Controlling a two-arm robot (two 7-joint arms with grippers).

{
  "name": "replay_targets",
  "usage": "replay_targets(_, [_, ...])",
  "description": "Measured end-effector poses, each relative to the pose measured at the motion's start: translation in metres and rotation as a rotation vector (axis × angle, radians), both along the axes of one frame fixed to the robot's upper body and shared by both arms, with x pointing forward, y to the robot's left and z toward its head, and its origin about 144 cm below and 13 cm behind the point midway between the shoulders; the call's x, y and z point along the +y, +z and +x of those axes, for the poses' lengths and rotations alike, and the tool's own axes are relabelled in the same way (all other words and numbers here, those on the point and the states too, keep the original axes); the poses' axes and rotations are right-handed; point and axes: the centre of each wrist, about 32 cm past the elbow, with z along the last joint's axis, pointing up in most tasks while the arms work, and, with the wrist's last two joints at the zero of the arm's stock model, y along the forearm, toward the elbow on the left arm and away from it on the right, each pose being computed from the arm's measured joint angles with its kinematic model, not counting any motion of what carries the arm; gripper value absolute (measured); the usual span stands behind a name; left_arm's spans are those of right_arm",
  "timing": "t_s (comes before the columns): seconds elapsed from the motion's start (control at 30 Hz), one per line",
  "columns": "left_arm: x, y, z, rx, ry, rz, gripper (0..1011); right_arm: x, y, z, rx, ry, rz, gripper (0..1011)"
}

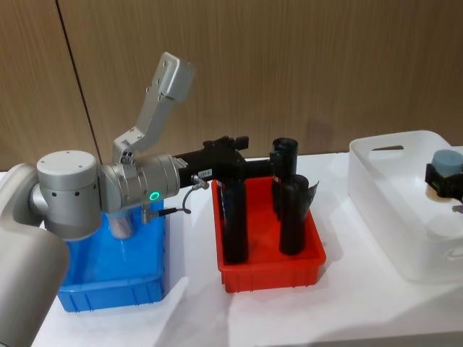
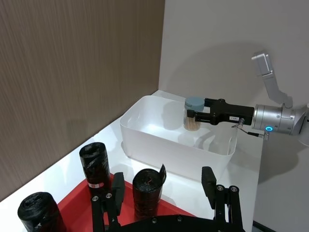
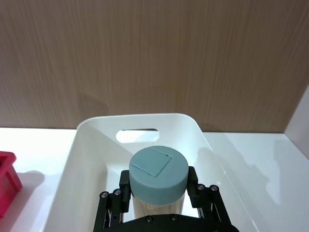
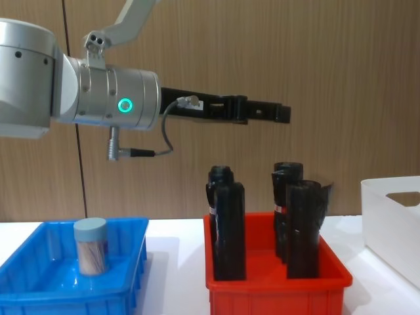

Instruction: Pick the cotton swabs from the blue box and place them into the white box.

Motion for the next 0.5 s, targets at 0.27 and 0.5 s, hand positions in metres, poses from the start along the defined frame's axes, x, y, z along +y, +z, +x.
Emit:
replay_targets(0.27, [0.0,0.0,0.0,0.0,0.0,0.0,1004,-0.008,-0.008,0.005,0.032,-0.01,0.011,797])
replay_targets(0.5, [0.0,0.0,0.0,0.0,0.0,0.0,1004,-0.012,-0.011,0.008,0.042,-0.012,0.018,975])
